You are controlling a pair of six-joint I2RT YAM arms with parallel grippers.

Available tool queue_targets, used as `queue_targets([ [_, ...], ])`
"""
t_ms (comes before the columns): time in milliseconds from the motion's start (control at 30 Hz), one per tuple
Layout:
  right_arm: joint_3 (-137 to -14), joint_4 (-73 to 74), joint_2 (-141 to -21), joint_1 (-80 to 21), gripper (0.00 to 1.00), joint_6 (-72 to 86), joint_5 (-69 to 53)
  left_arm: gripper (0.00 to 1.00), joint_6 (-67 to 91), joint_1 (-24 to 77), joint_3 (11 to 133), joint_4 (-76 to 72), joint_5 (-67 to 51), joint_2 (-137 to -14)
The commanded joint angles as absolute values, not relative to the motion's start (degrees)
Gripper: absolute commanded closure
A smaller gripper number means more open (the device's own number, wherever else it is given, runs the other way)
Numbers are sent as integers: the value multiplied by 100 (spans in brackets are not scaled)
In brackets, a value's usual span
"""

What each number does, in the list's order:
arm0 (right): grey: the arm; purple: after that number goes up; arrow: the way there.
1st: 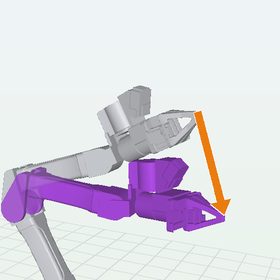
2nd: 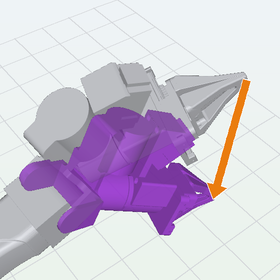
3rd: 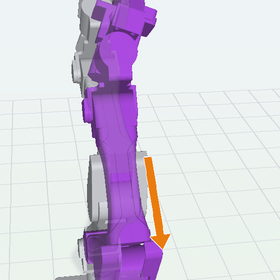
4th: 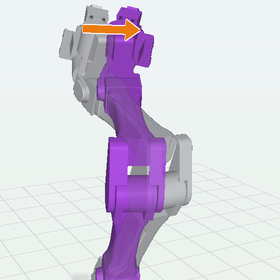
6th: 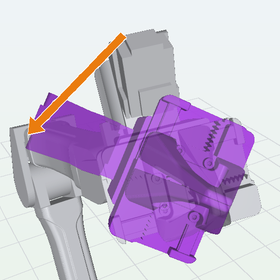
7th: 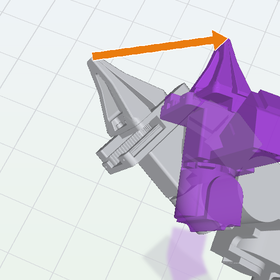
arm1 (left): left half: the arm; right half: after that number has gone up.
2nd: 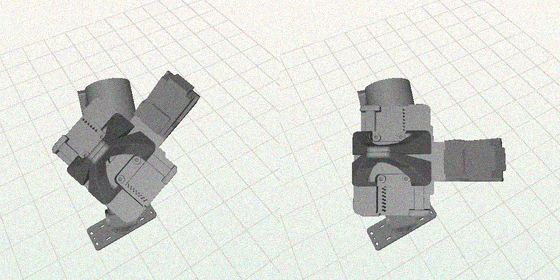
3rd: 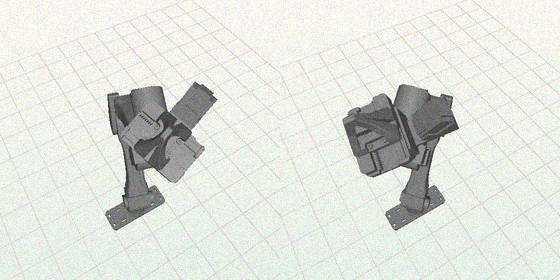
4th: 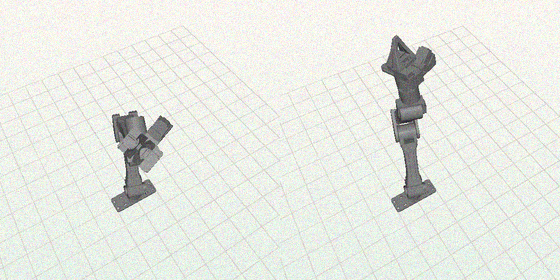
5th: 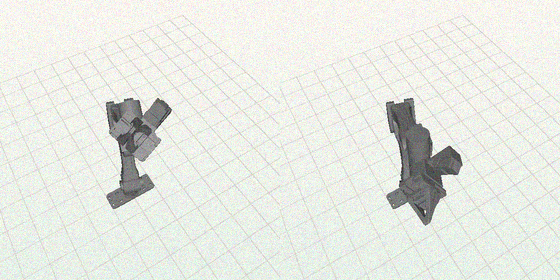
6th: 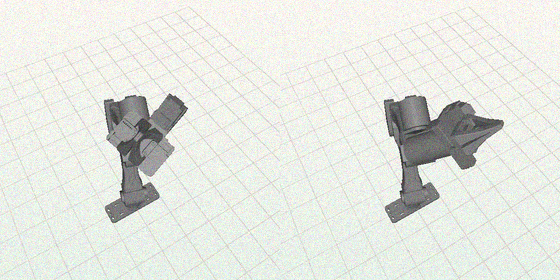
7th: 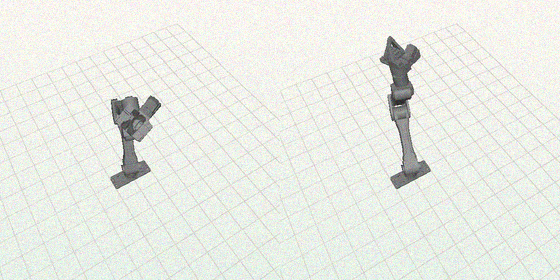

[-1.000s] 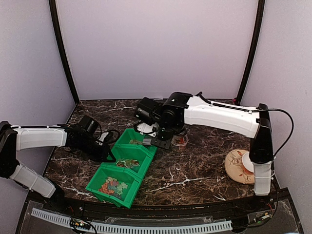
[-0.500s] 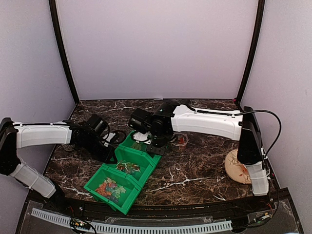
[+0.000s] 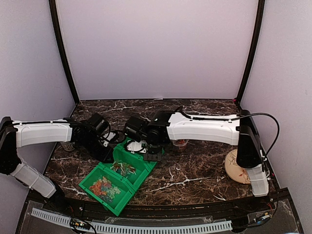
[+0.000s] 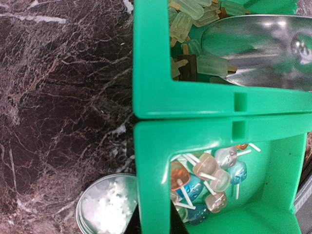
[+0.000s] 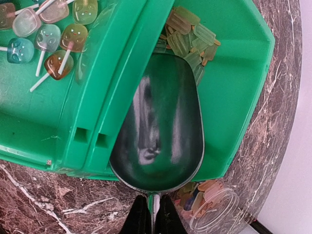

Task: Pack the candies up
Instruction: Scoop the fake candies from the storage box.

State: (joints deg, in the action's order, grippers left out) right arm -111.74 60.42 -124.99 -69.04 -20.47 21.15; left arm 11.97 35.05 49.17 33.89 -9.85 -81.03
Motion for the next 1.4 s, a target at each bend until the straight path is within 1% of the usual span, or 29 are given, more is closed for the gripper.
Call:
queue_targets([
  [0, -10880, 5965, -12833, -7039, 100, -2661, 706, 100, 1235, 3489, 5212, 3163, -1359, -7902],
  [533, -9130, 2869, -12156, -6315, 100, -1939, -1581, 100, 1005, 3491, 5265, 3186, -1630, -7974],
  [633, -8932, 2399, -12127, -6275, 100, -1723, -1256, 100, 969, 3489, 5282, 3227, -1614, -7960],
  [733, -8680, 1943, -12099, -6373, 100, -1753, -354, 100, 931, 3494, 5299, 3250, -1607, -7971],
  [767, -8550, 1759, -12063, -6381, 100, -1762, -248, 100, 922, 3490, 5307, 3249, -1594, -7984],
  [833, -8326, 1431, -11953, -6361, 100, -1699, -268, 100, 914, 3489, 5308, 3233, -1606, -8004],
  [933, -8029, 951, -11780, -6278, 100, -1481, -669, 100, 907, 3489, 5297, 3200, -1653, -7992],
  [1033, -7554, 41, -11484, -6145, 100, -1054, -1051, 100, 853, 3489, 5259, 3138, -1725, -7981],
  [1233, -6915, -856, -11254, -6134, 100, -983, -525, 100, 777, 3484, 5097, 2935, -1821, -7942],
  [1367, -6781, -1003, -11219, -6127, 100, -951, -487, 100, 788, 3481, 4998, 2818, -1836, -7910],
])
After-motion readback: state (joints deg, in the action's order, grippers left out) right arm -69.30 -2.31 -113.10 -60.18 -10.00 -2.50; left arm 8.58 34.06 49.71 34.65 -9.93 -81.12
